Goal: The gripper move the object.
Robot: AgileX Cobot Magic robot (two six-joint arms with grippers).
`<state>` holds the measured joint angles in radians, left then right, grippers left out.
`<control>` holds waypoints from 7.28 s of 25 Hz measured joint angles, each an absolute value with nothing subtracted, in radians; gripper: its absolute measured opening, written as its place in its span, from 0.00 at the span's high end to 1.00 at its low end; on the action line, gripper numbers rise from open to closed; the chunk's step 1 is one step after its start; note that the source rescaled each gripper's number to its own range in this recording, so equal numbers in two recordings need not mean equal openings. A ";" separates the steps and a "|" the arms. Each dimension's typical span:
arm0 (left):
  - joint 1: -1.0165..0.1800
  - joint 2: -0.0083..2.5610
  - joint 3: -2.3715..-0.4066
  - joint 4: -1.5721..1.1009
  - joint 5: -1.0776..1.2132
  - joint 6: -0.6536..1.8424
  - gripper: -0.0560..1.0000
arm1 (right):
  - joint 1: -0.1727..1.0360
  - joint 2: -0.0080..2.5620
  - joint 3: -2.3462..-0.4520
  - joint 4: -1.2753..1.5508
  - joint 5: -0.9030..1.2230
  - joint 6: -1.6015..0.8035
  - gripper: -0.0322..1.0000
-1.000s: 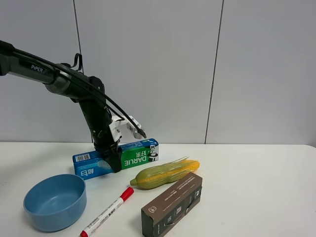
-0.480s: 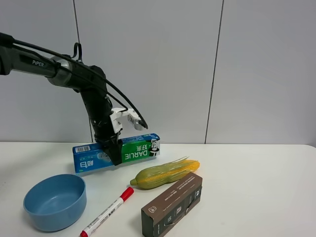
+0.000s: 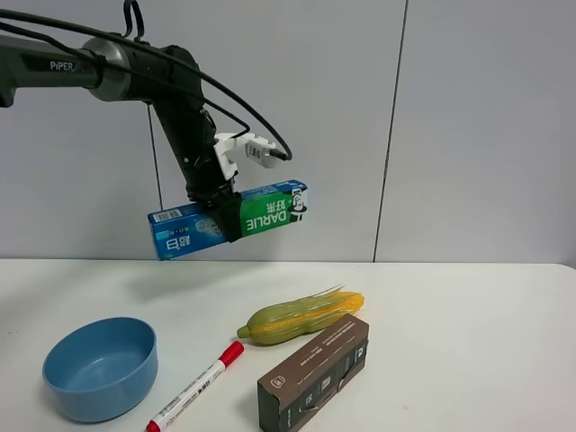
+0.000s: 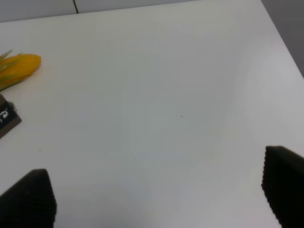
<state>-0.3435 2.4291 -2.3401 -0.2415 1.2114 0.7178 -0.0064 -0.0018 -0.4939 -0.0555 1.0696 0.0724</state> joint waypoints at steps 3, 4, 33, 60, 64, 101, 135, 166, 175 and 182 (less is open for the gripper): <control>-0.385 2.418 -2.353 -0.245 1.213 0.713 0.94 | -0.006 -0.002 -0.494 -0.056 1.070 0.072 0.00; -0.398 2.418 -2.355 -0.254 1.213 0.714 0.94 | -0.006 -0.002 -0.494 -0.055 1.070 0.072 0.00; -0.848 2.401 -2.358 -0.299 1.221 0.191 0.94 | -0.006 -0.002 -0.494 -0.055 1.069 0.072 0.00; -0.845 2.541 -2.358 -0.292 1.162 -0.328 0.94 | -0.006 -0.002 -0.494 -0.055 1.069 0.072 0.00; -0.845 2.576 -2.358 -0.285 1.123 -0.337 0.94 | -0.006 -0.002 -0.494 -0.055 1.069 0.072 0.00; -0.867 2.649 -2.358 -0.187 1.015 -0.366 0.94 | -0.006 -0.002 -0.494 -0.055 1.069 0.072 0.00; -0.878 2.640 -2.370 -0.267 0.977 -0.216 0.01 | -0.006 -0.002 -0.494 -0.054 1.069 0.072 0.00; -0.487 2.481 -2.673 -0.016 1.215 -0.023 0.01 | -0.006 -0.002 -0.494 -0.054 1.069 0.072 0.00; -0.318 2.478 -2.673 -0.016 1.215 0.068 0.01 | -0.006 -0.002 -0.494 -0.054 1.069 0.072 0.00; -0.190 2.478 -2.673 -0.059 1.221 0.100 0.01 | -0.006 -0.002 -0.494 -0.054 1.069 0.072 0.00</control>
